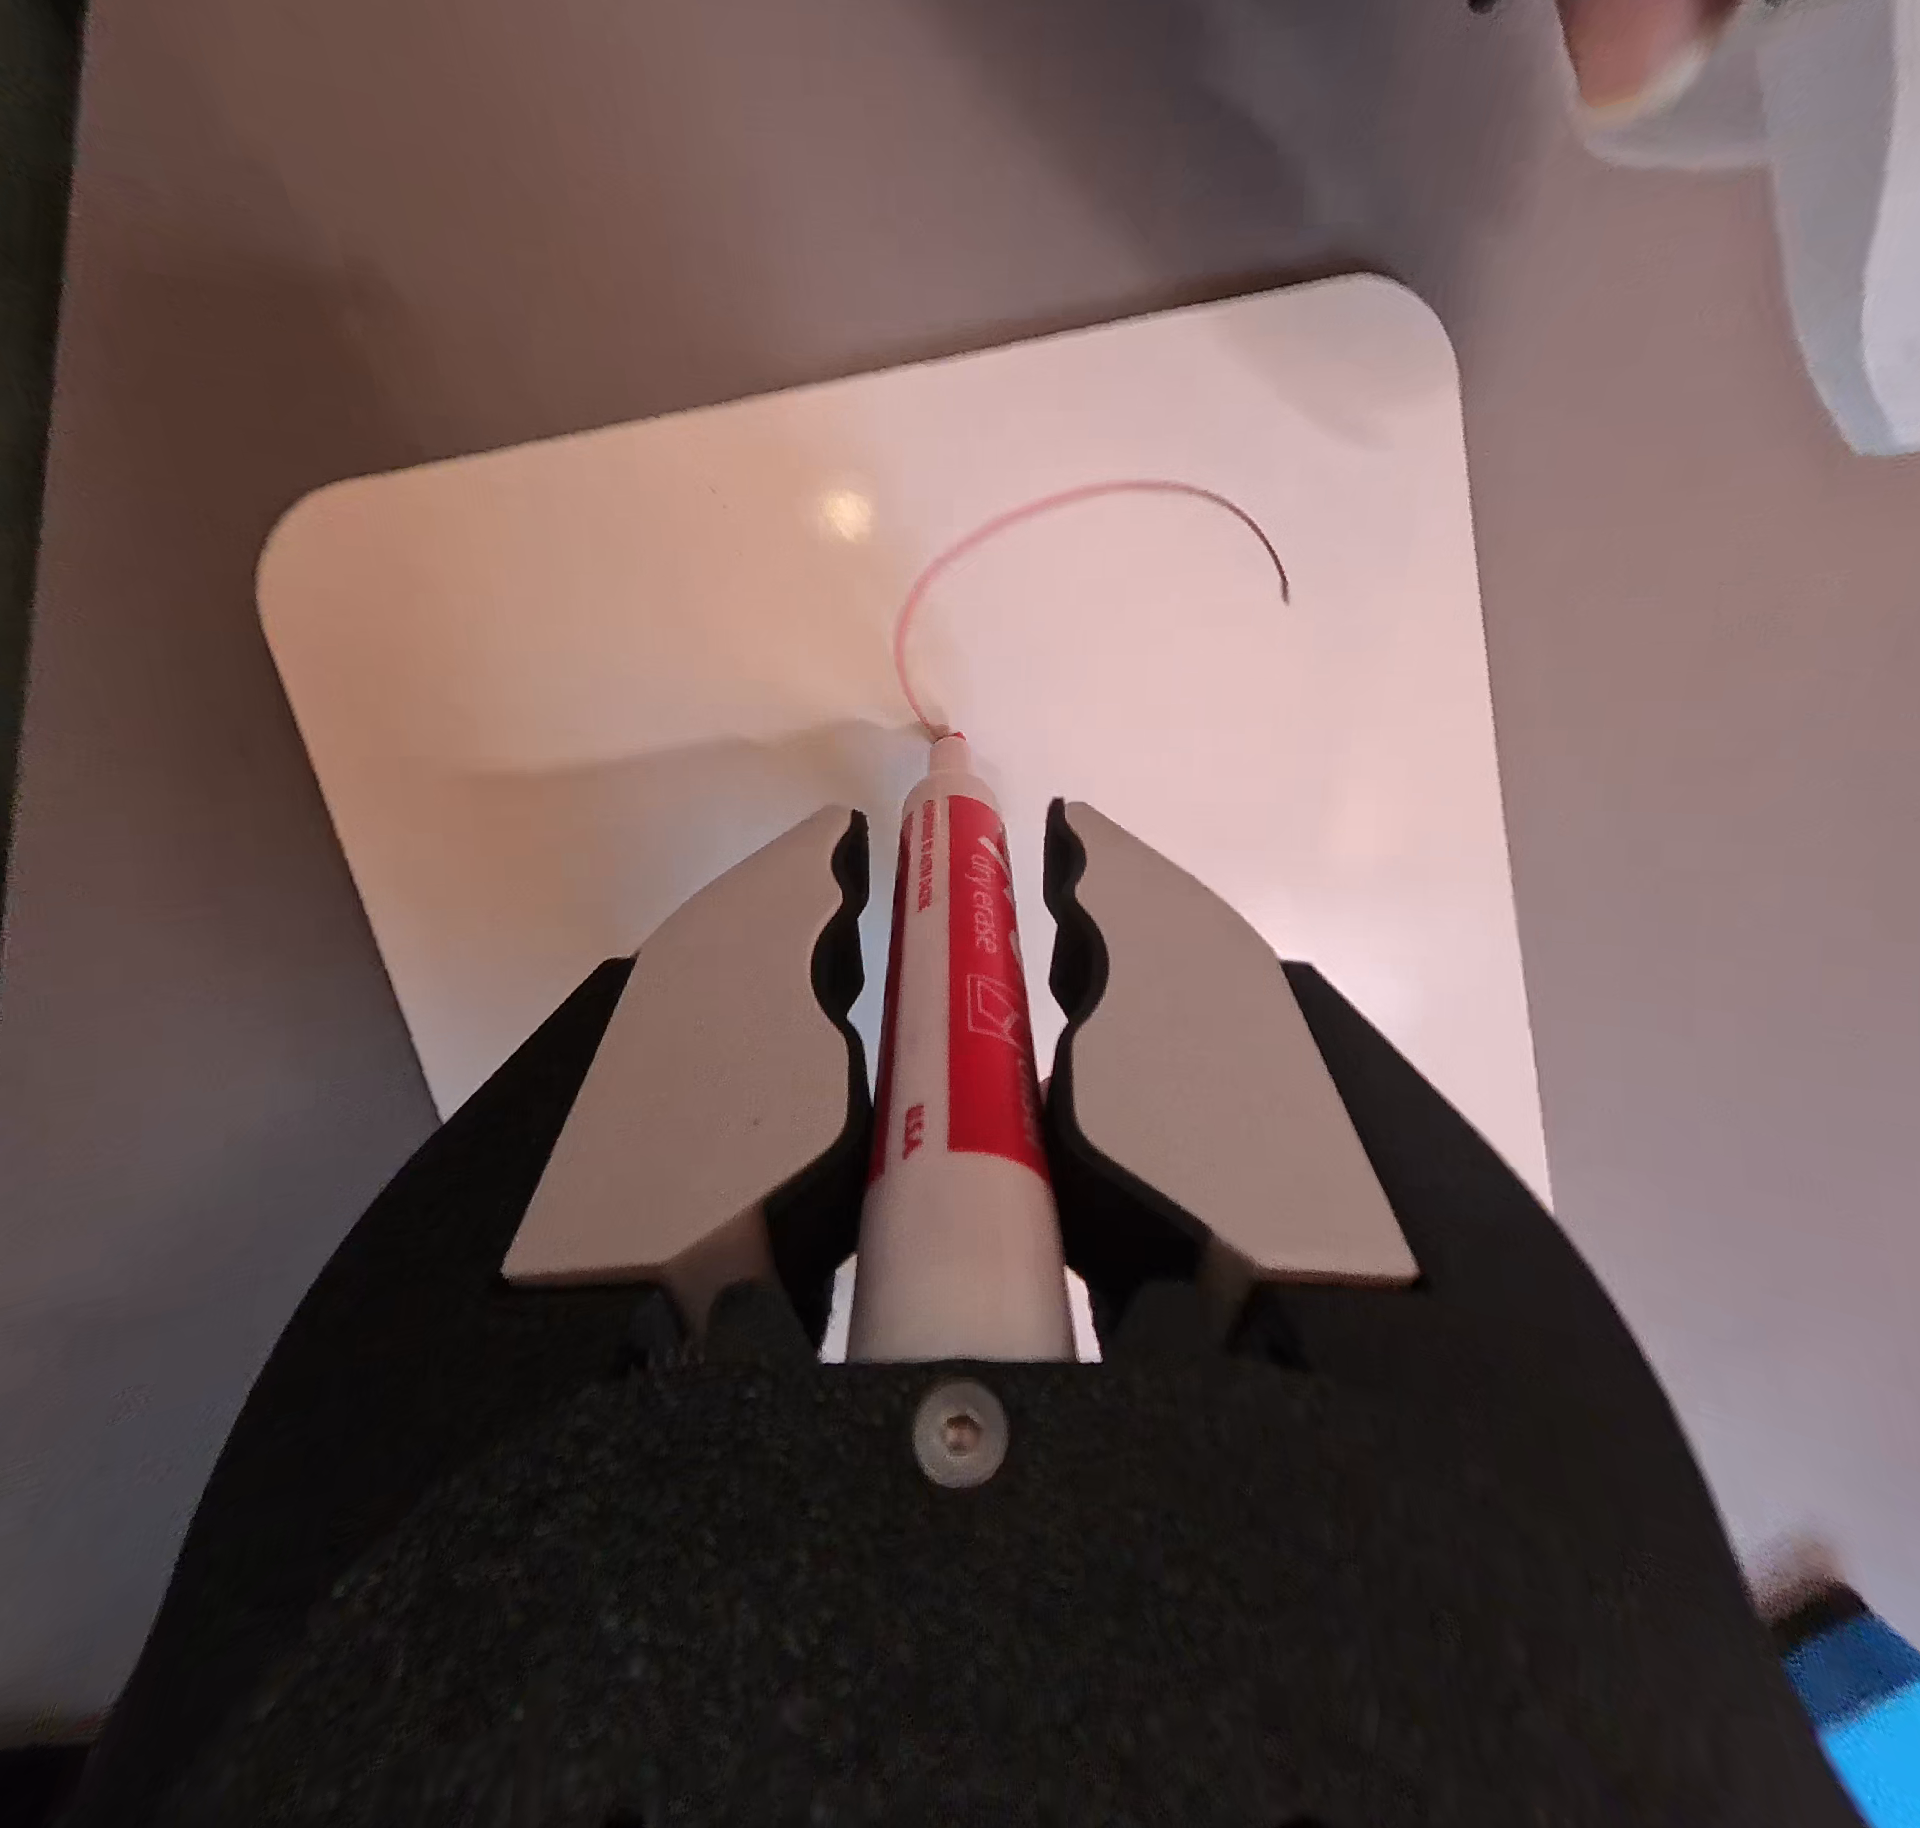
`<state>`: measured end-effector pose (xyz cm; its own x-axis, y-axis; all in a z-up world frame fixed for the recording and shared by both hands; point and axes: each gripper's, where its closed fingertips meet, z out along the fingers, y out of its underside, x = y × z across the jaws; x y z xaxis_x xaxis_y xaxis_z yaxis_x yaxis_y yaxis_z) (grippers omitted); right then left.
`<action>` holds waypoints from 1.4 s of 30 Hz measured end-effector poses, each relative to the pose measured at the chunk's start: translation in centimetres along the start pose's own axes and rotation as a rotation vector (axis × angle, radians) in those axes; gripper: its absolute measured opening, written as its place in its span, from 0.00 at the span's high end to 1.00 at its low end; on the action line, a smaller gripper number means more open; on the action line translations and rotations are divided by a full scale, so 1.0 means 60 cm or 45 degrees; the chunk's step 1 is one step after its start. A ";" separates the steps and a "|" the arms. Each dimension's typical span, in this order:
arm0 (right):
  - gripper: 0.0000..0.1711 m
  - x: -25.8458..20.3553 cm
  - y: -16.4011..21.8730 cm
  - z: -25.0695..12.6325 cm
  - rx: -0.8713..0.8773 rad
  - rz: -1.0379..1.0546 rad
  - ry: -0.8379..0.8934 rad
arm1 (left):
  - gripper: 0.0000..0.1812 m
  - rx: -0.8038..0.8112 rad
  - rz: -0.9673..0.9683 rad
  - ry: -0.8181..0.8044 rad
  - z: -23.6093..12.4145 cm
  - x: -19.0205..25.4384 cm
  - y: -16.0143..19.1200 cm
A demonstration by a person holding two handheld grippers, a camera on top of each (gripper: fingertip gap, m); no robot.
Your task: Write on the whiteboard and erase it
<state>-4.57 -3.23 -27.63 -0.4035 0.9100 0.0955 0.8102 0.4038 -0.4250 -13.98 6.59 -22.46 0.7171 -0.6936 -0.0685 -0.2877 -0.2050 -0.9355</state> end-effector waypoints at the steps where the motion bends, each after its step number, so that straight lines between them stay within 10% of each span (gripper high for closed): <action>1: 0.81 0.007 0.007 -0.002 -0.008 0.011 0.012 | 0.89 -0.002 0.001 0.000 0.000 0.000 0.000; 22: 0.80 0.113 -0.055 0.025 0.117 -0.033 0.091 | 0.89 -0.007 -0.027 -0.001 -0.001 -0.005 0.004; 42: 0.80 0.119 0.043 -0.022 0.090 0.151 0.210 | 0.89 -0.036 -0.029 -0.004 0.003 -0.002 0.013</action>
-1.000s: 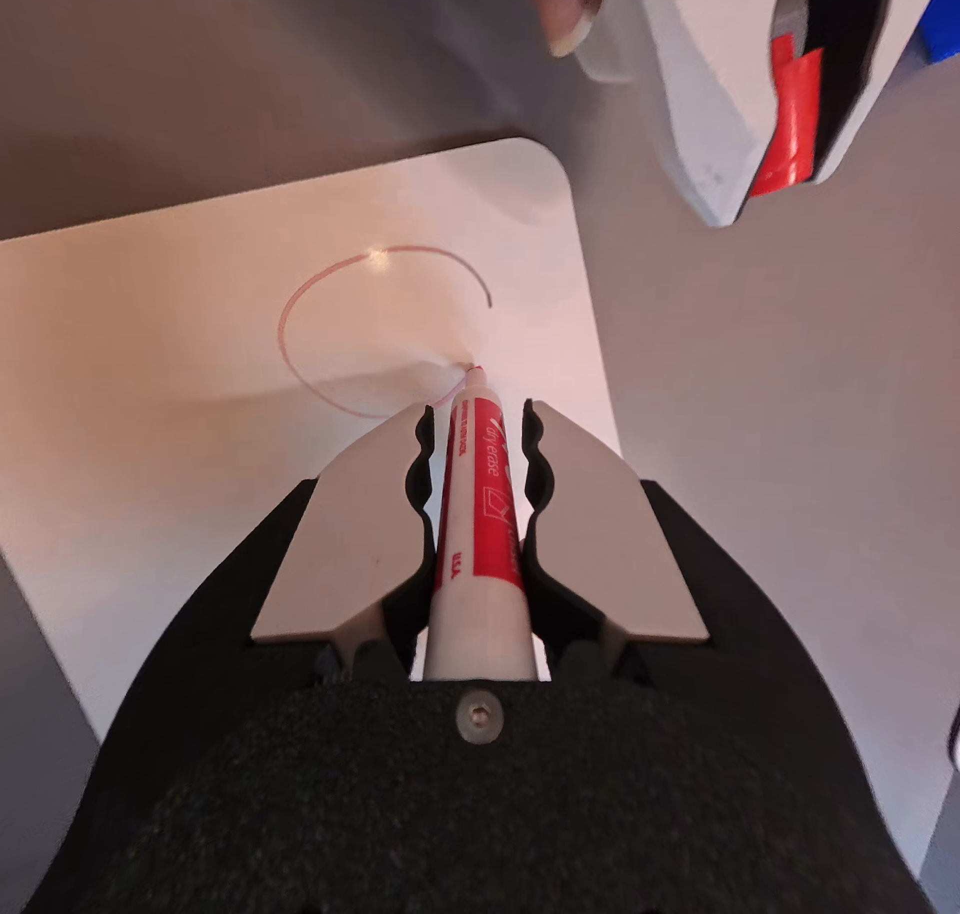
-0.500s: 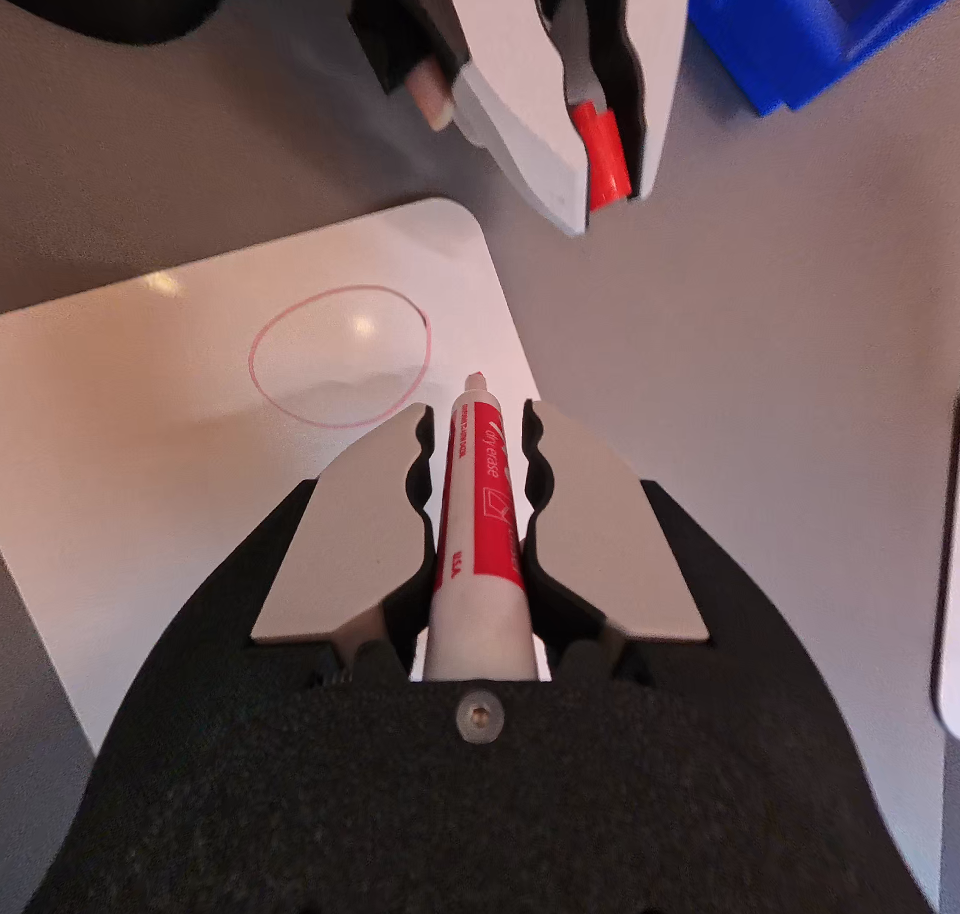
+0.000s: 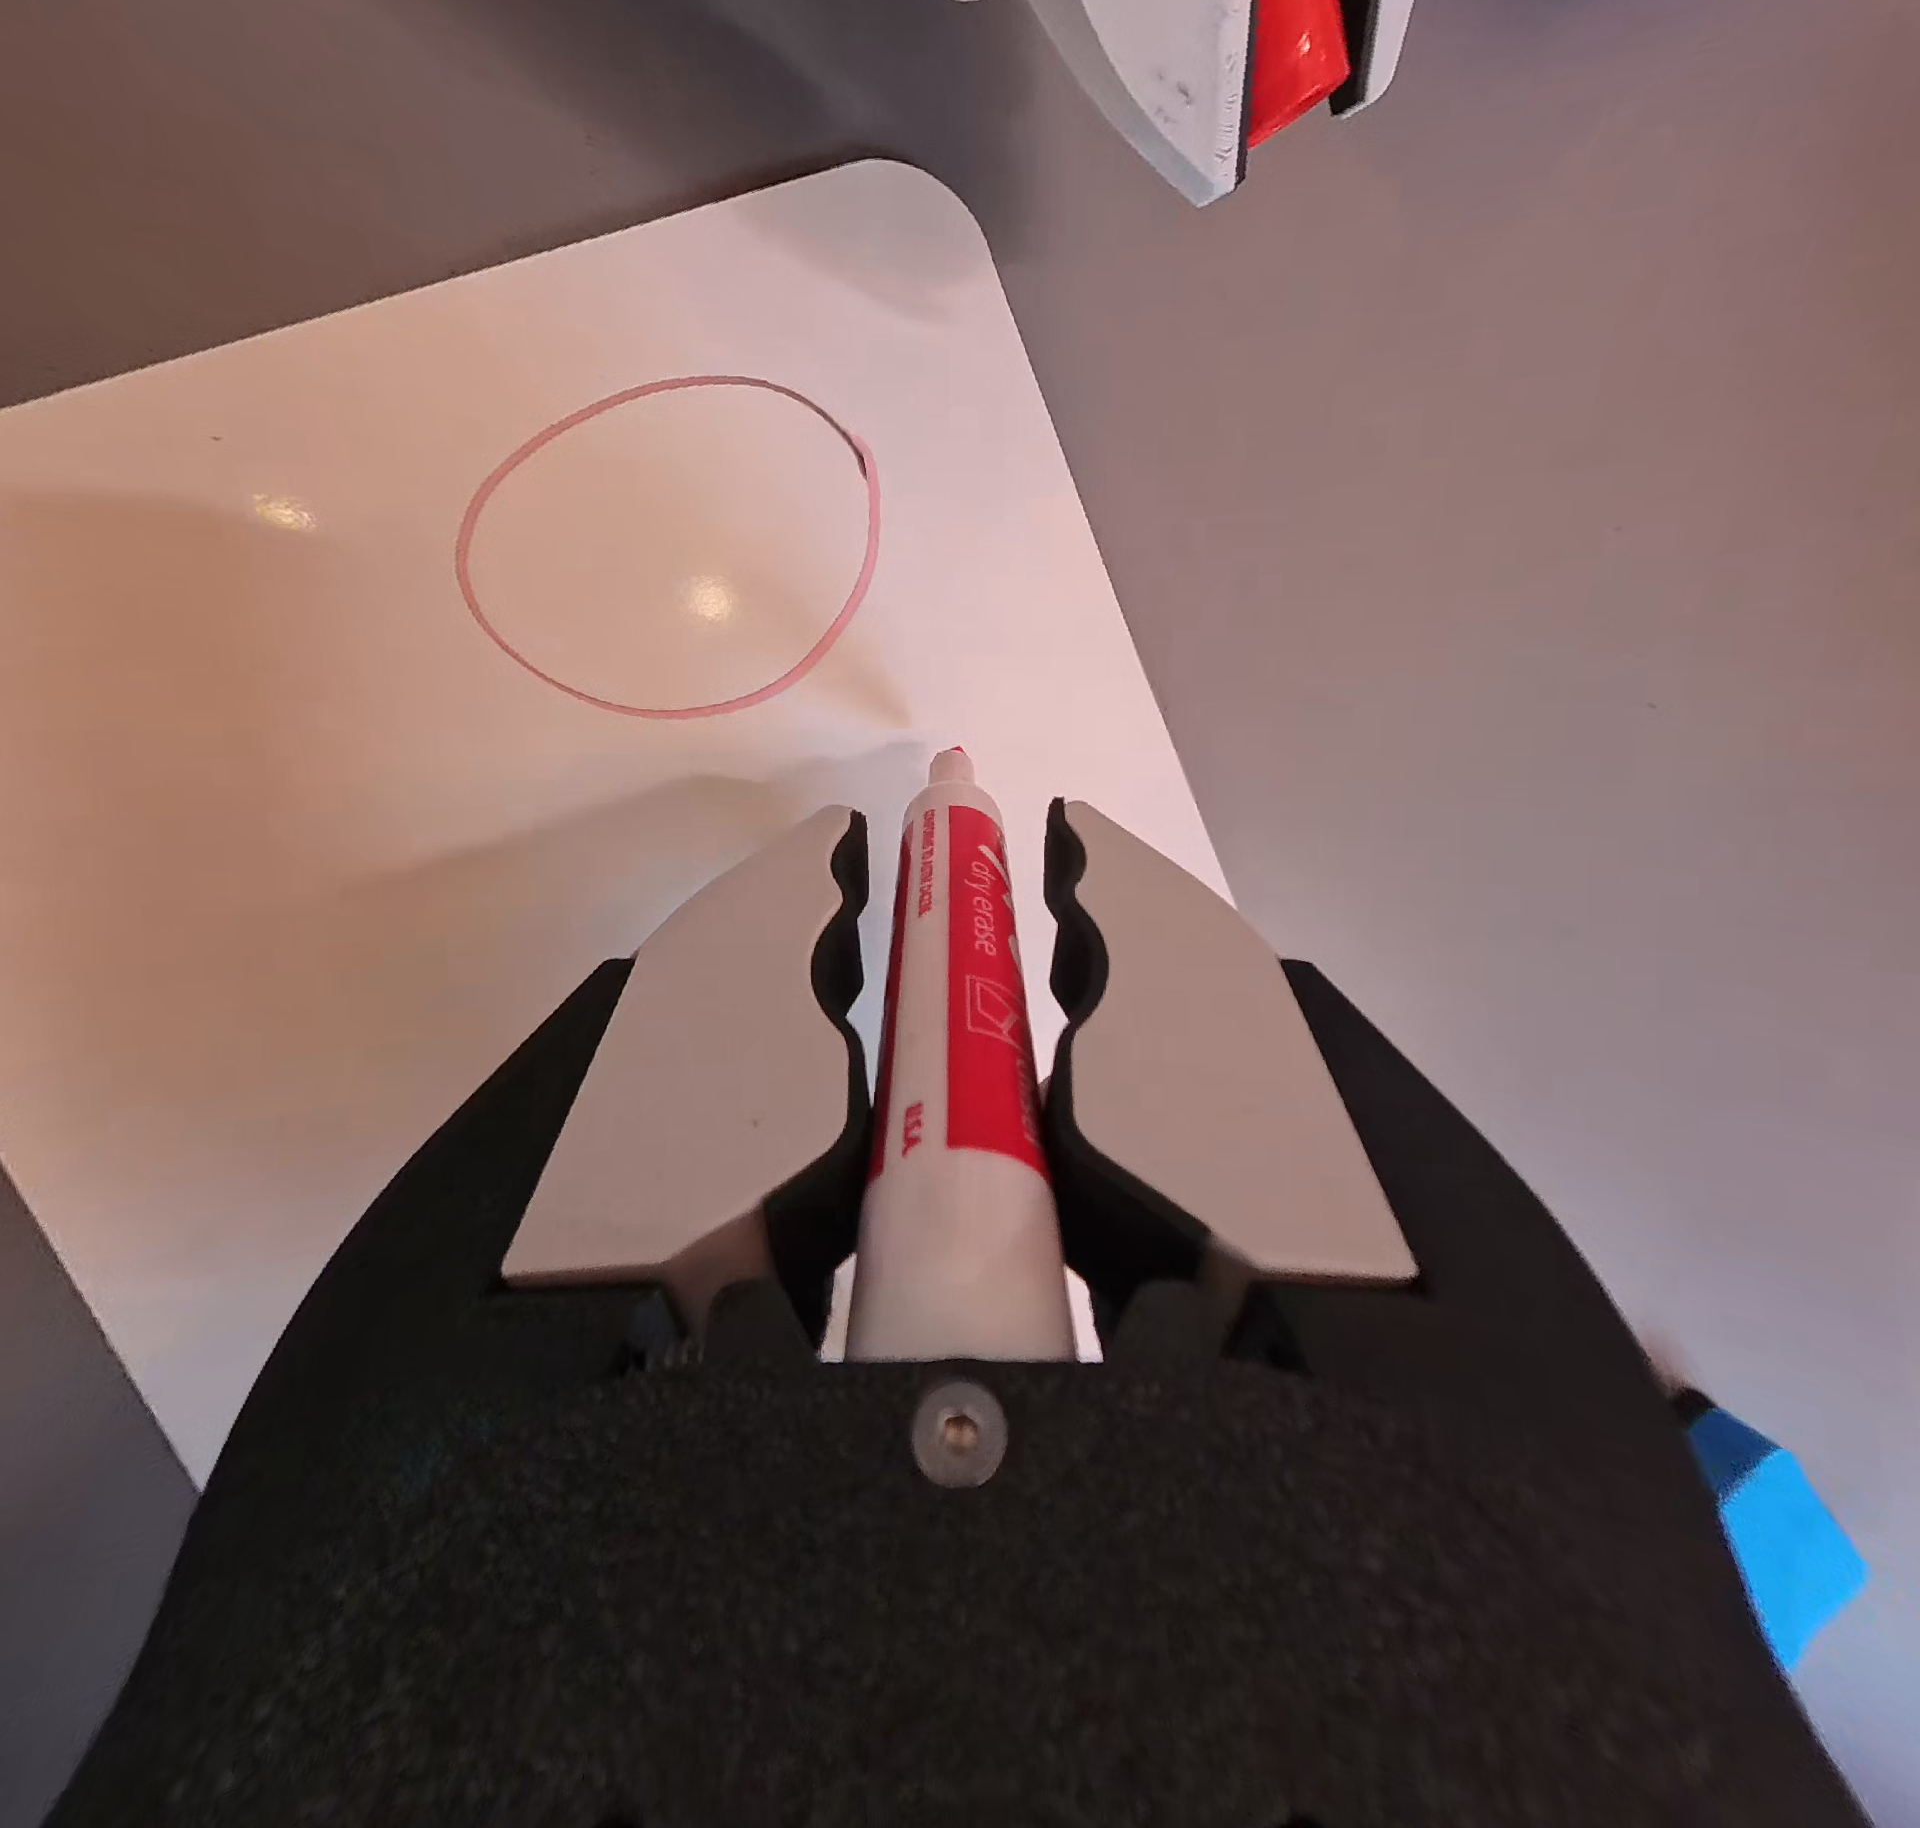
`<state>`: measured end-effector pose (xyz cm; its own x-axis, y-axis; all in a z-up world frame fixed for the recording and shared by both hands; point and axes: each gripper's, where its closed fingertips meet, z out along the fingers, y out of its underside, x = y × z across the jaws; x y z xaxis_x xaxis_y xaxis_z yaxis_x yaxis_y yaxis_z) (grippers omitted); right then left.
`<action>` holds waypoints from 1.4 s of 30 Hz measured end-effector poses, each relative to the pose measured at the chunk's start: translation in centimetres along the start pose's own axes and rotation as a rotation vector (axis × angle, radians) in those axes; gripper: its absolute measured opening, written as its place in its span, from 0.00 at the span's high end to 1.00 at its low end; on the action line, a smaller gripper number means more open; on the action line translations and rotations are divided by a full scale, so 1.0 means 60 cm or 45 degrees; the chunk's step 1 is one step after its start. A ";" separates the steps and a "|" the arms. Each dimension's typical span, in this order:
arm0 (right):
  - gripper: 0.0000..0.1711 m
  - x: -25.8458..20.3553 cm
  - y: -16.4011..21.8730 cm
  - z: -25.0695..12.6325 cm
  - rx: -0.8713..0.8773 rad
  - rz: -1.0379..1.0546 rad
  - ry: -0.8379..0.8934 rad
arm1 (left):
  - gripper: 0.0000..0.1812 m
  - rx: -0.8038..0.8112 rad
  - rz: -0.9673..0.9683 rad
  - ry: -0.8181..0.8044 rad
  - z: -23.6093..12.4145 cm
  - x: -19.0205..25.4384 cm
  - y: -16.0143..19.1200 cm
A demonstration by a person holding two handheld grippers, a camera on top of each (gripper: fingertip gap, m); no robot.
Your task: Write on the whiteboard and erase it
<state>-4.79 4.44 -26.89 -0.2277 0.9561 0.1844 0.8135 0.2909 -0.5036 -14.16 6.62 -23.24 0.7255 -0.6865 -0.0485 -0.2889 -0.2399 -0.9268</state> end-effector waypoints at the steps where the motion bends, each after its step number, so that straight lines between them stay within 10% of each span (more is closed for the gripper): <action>1: 0.80 0.001 0.000 0.002 -0.003 -0.002 -0.001 | 0.89 -0.001 -0.002 0.001 0.000 0.000 0.000; 42: 0.81 -0.050 0.010 -0.002 -0.159 -0.078 -0.112 | 0.89 -0.008 -0.024 0.053 0.000 0.006 -0.001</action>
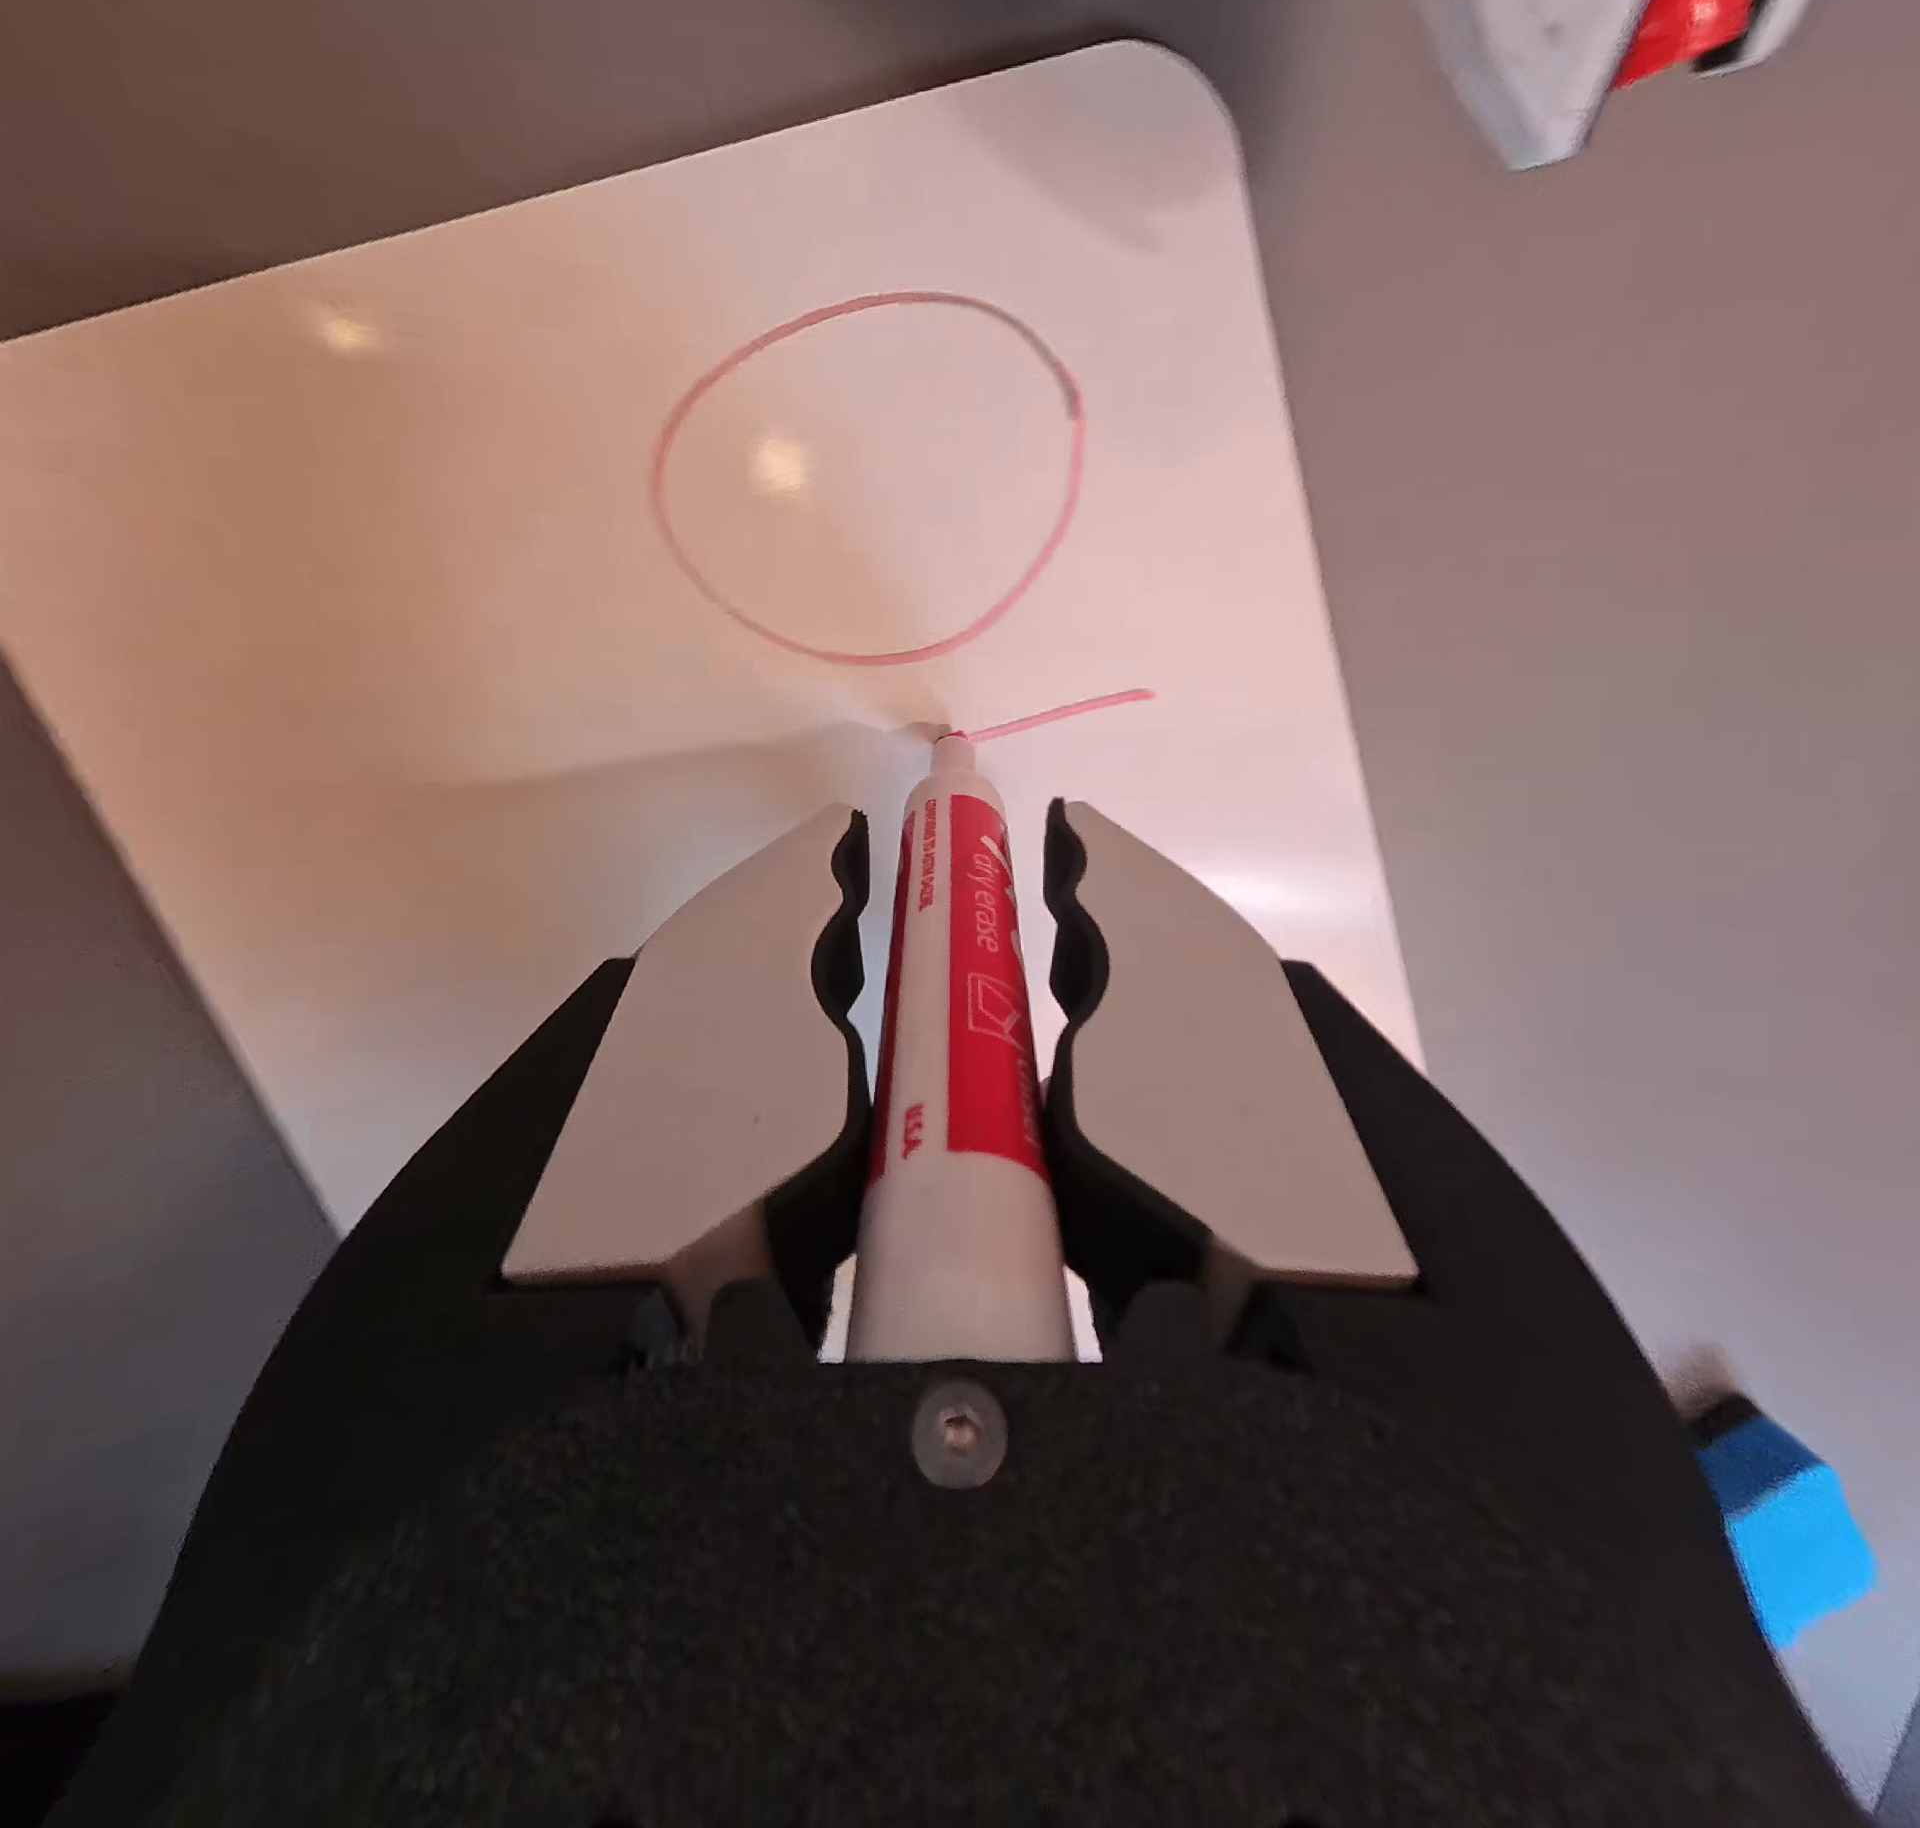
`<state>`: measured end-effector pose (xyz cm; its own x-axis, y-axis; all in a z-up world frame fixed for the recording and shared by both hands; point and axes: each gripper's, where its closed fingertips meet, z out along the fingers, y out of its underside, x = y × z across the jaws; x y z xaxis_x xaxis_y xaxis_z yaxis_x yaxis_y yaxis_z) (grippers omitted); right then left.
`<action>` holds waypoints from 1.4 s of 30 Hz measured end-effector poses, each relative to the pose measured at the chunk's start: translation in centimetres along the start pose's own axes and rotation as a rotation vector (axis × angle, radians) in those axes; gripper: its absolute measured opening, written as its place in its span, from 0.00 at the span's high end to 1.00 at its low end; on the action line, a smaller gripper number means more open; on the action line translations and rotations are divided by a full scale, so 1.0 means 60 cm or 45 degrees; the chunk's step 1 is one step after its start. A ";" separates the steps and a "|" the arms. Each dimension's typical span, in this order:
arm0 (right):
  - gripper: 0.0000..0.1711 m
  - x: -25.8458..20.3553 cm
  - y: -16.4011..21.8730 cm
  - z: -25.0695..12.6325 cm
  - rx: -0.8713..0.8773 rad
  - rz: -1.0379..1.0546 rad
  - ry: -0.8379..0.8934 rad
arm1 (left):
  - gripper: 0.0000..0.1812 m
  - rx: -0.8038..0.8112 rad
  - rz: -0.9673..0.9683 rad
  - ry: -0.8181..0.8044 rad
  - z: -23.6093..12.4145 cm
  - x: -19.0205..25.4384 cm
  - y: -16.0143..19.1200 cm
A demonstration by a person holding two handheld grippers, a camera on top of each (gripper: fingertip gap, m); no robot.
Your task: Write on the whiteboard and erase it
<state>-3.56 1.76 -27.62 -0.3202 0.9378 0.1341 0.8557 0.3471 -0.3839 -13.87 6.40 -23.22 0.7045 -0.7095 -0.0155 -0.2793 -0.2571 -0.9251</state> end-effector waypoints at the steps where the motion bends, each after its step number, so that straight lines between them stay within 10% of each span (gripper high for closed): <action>1: 0.81 -0.013 0.001 -0.002 -0.005 -0.006 -0.018 | 0.89 -0.001 0.001 0.001 0.000 0.000 0.000; 42: 0.80 0.088 0.073 -0.017 -0.055 0.108 0.194 | 0.89 -0.013 -0.012 0.015 0.002 0.002 0.004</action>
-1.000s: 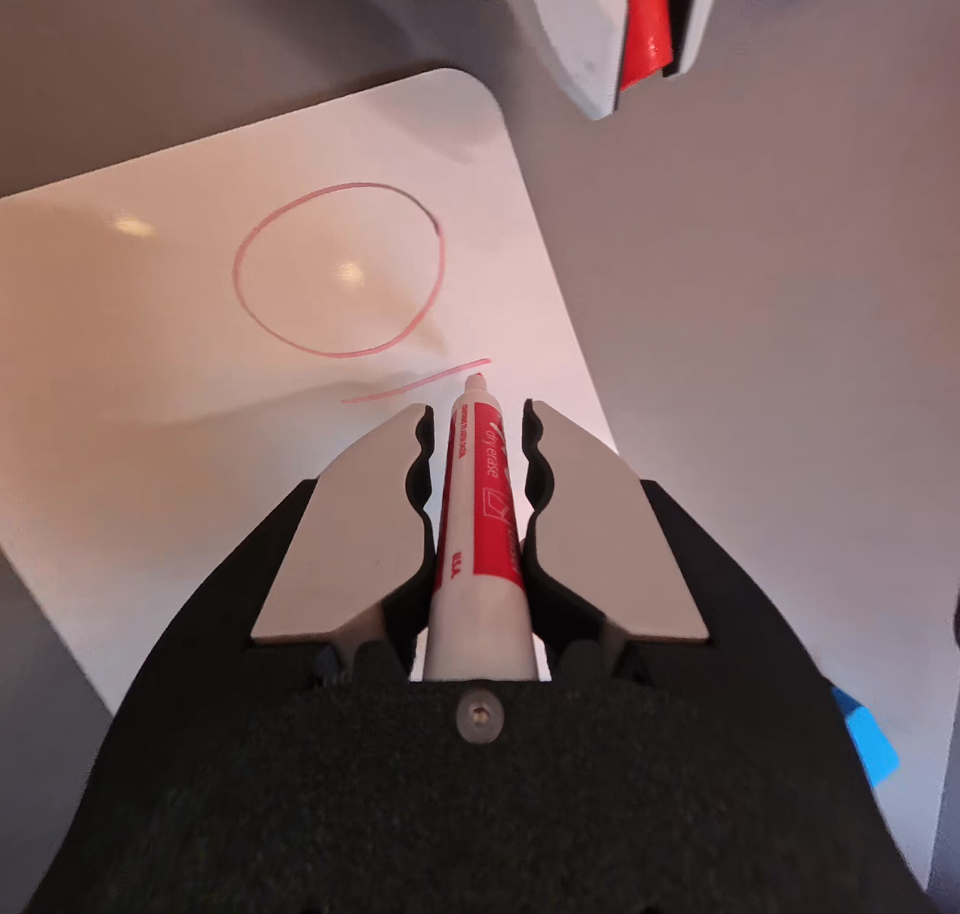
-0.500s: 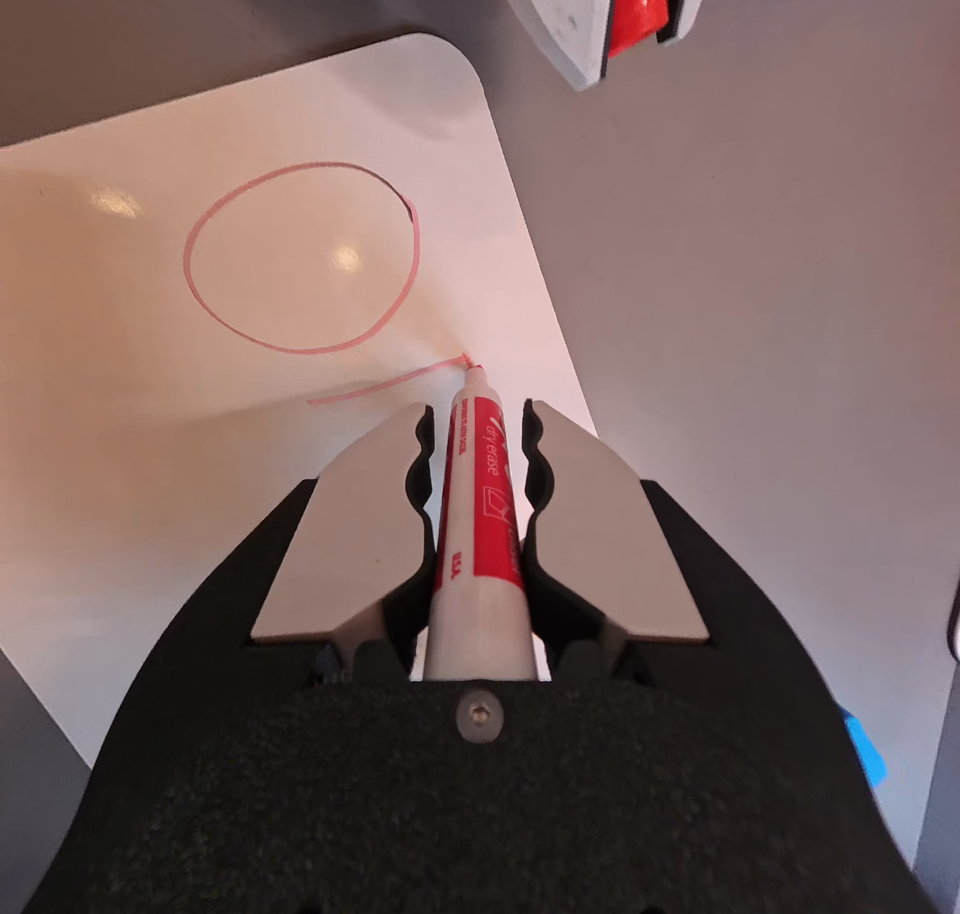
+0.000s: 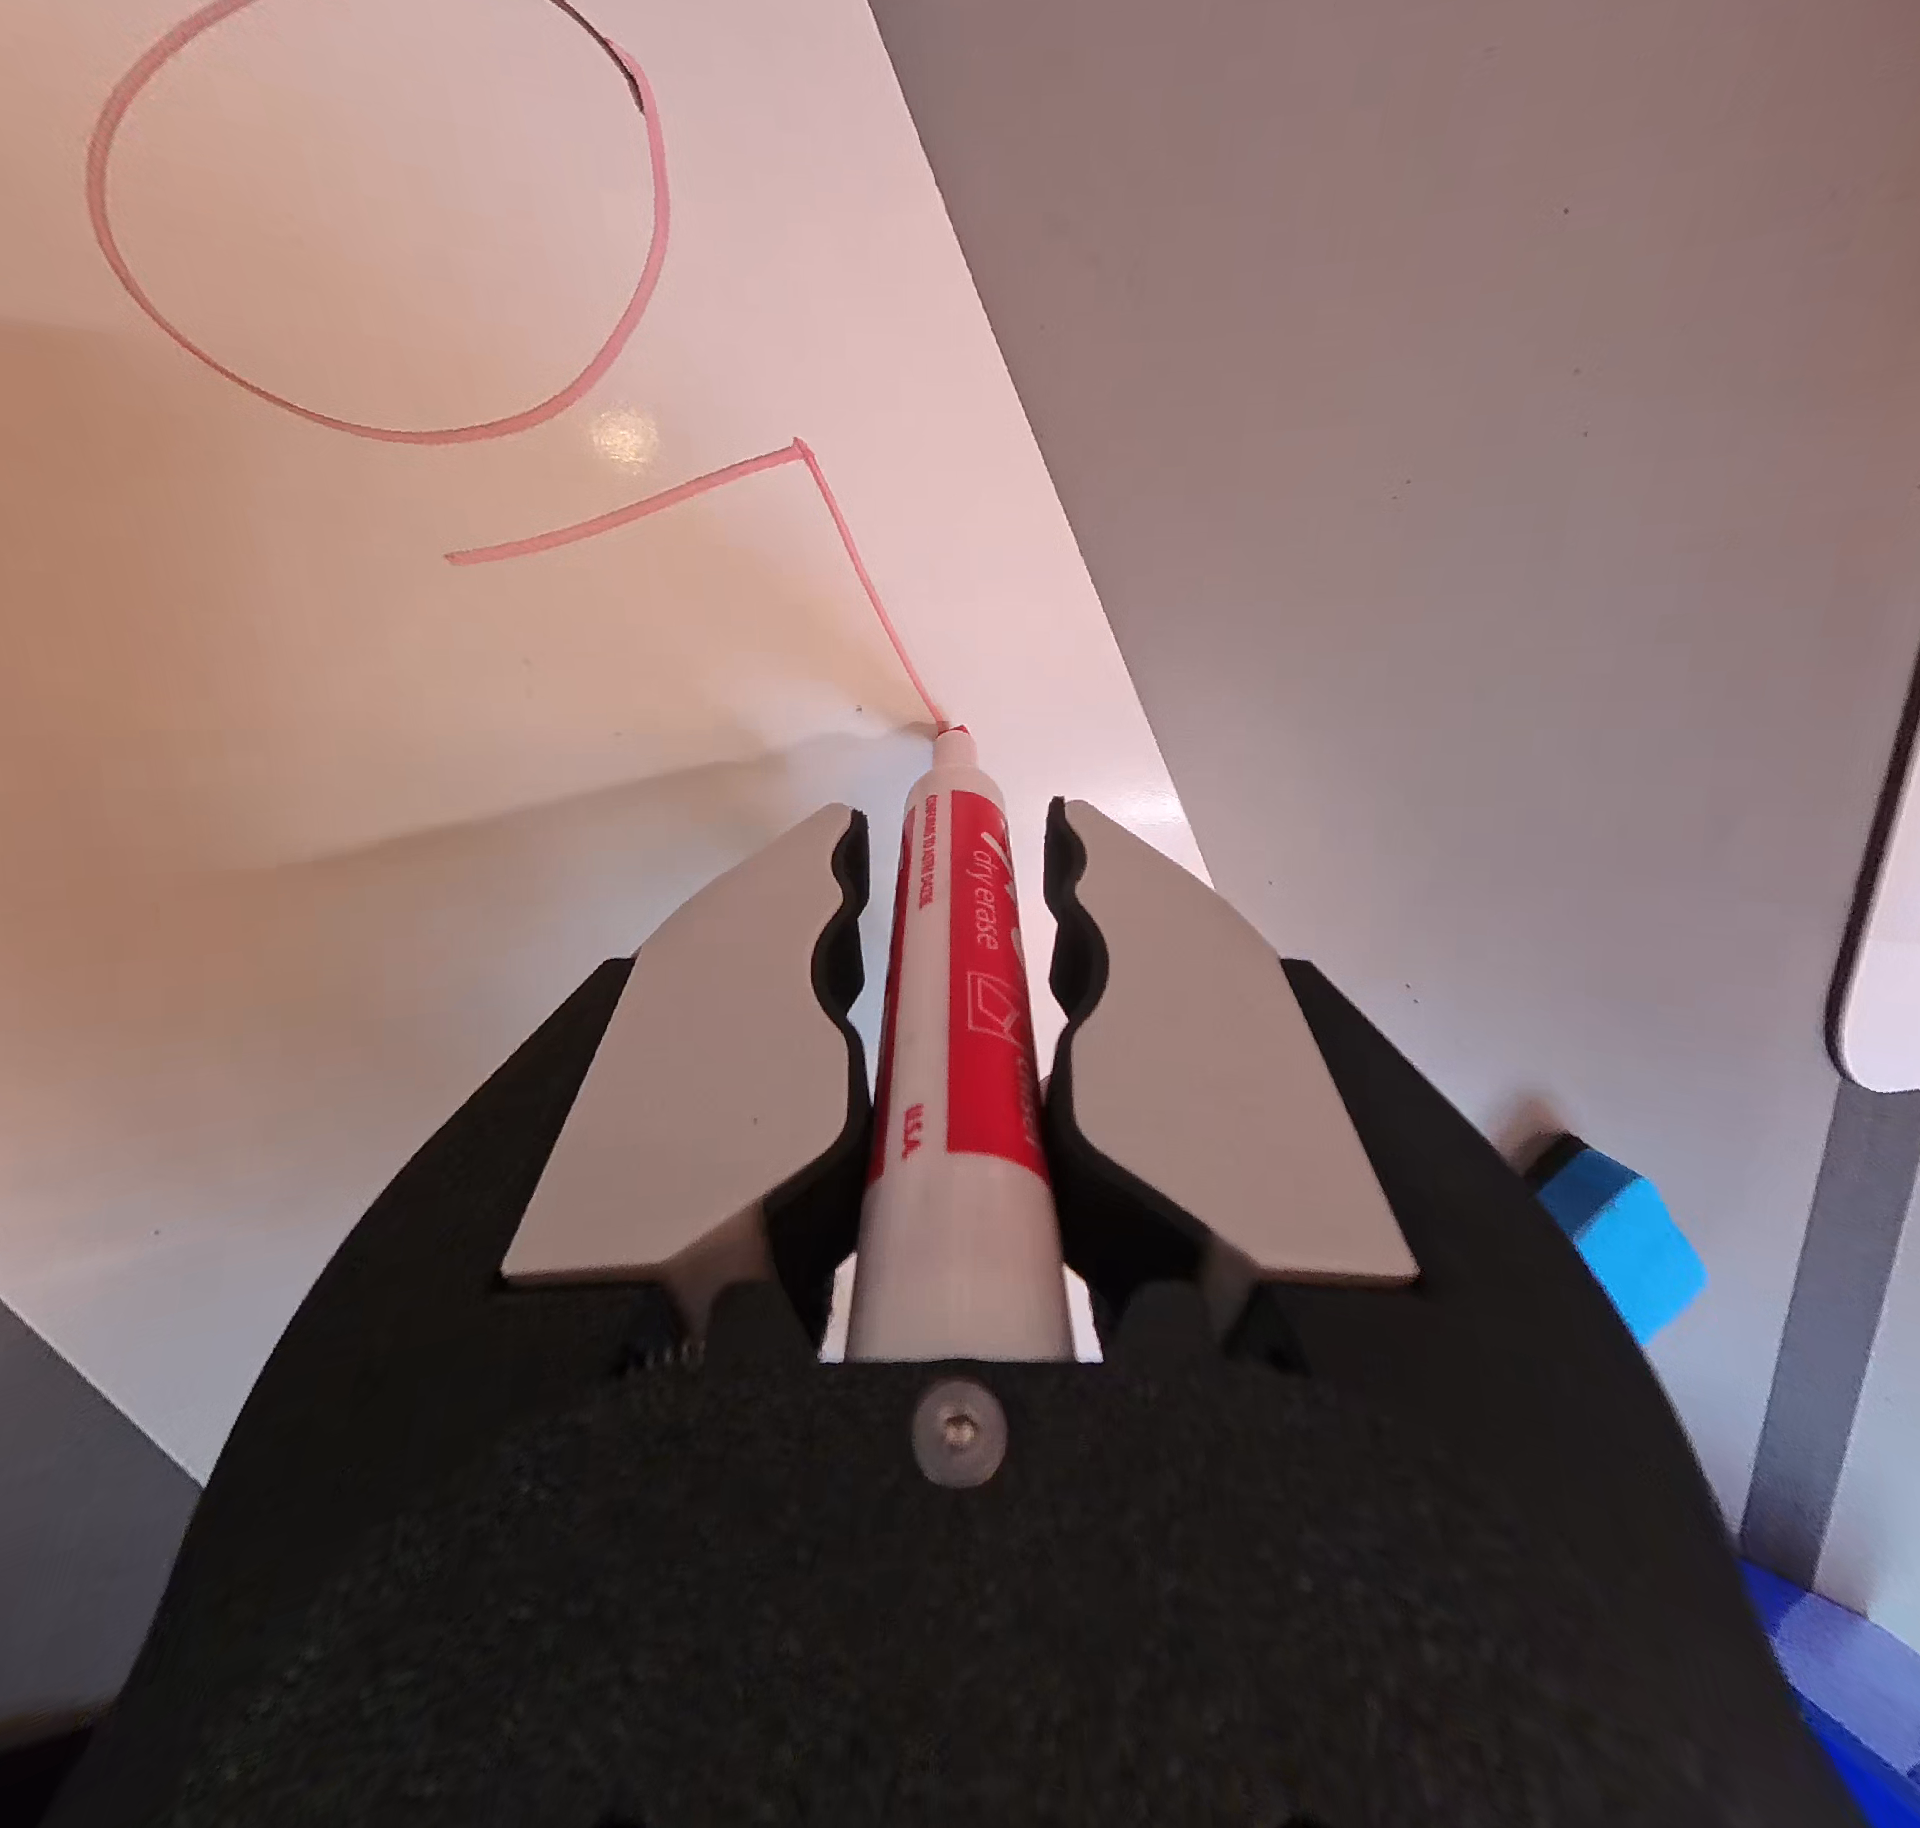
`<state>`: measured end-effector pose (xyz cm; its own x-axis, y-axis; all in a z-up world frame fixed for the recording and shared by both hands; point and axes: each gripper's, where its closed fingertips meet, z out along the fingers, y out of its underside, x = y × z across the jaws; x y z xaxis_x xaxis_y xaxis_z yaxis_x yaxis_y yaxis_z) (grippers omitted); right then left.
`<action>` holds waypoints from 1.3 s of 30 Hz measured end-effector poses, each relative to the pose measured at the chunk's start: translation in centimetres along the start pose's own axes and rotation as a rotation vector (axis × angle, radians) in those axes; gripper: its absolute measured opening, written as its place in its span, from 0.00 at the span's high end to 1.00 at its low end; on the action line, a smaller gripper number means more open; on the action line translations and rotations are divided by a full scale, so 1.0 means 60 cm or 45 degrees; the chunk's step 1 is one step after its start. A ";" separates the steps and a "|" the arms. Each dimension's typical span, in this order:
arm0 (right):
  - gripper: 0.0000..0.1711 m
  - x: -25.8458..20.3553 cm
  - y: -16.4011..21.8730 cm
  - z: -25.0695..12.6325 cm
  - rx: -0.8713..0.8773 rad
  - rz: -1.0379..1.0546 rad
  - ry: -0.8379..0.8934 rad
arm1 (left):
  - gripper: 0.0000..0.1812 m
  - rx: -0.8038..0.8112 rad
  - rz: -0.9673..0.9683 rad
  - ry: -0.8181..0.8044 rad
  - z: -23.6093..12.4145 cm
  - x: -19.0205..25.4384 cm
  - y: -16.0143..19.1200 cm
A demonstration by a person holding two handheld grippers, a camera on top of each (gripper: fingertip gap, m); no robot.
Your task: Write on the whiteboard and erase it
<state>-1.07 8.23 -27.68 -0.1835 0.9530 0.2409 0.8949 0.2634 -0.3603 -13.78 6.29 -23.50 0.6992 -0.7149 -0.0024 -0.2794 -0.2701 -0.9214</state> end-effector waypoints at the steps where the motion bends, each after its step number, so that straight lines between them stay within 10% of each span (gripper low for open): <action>1: 0.80 -0.002 0.001 -0.001 -0.004 -0.004 -0.003 | 0.89 -0.001 -0.001 -0.001 0.000 -0.001 0.000; 15: 0.80 -0.094 0.034 -0.040 -0.043 -0.015 -0.121 | 0.89 -0.011 -0.052 0.002 0.003 -0.007 0.008; 27: 0.80 -0.130 -0.062 -0.011 0.116 -0.135 -0.220 | 0.89 -0.008 -0.070 -0.016 -0.001 -0.015 0.010; 39: 0.80 -0.039 0.049 -0.048 0.106 0.140 -0.068 | 0.89 -0.024 -0.065 -0.002 0.004 -0.010 0.014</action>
<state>3.16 6.37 -26.71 -0.1096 0.9828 0.1485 0.8743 0.1664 -0.4560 -14.29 6.67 -24.38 0.7137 -0.6991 0.0439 -0.2559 -0.3186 -0.9127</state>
